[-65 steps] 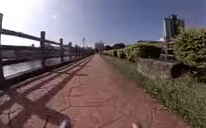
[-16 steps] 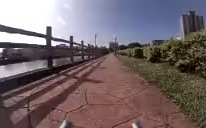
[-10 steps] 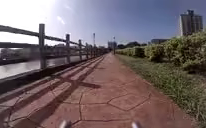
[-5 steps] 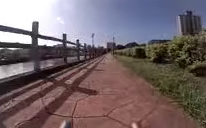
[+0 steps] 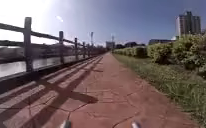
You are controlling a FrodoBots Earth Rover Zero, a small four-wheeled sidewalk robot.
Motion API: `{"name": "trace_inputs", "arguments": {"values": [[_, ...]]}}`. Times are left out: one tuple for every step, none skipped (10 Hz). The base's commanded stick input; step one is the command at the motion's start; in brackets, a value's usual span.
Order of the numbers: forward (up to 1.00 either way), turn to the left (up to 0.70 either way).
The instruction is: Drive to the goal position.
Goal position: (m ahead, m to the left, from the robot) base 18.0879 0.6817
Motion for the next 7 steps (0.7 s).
{"name": "trace_inputs", "arguments": {"values": [[0.5,0.0],[0.5,0.0],[0.5,-0.3],[0.5,-0.14],[0.5,0.0],[0.5,0.0],[0.5,0.0]]}}
